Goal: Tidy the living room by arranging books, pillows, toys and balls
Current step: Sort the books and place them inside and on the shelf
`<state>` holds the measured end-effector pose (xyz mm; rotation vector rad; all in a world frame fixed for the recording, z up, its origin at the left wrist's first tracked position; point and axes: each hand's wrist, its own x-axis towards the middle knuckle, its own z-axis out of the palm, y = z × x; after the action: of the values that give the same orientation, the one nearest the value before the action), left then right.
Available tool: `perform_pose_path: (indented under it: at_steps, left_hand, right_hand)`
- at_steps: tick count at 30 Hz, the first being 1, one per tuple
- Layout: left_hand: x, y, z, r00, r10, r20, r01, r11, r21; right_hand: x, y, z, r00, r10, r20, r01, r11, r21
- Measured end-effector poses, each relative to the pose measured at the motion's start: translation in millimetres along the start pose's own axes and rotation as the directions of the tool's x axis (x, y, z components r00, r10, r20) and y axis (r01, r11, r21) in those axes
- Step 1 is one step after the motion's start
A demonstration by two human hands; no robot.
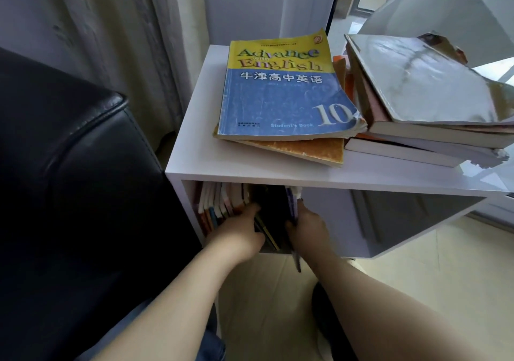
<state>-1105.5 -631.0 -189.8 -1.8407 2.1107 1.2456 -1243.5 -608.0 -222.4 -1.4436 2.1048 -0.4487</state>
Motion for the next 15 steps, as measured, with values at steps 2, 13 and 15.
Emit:
perform_pose_path:
  at_steps: [2,13,15]
  left_hand:
    - [2,0,-3,1.000,0.011,0.004,-0.011,1.000,-0.027]
    - [-1,1,-4,0.998,0.070,-0.007,-0.070,0.993,-0.093]
    - [-3,7,-2,0.995,0.084,-0.052,-0.091,0.986,-0.141]
  right_hand:
    - [6,-9,6,0.999,-0.014,-0.043,0.016,0.999,0.035]
    - [15,-18,21,0.997,-0.036,0.062,0.037,0.999,-0.022]
    - [15,-16,19,0.998,-0.003,0.063,0.002,1.000,0.009]
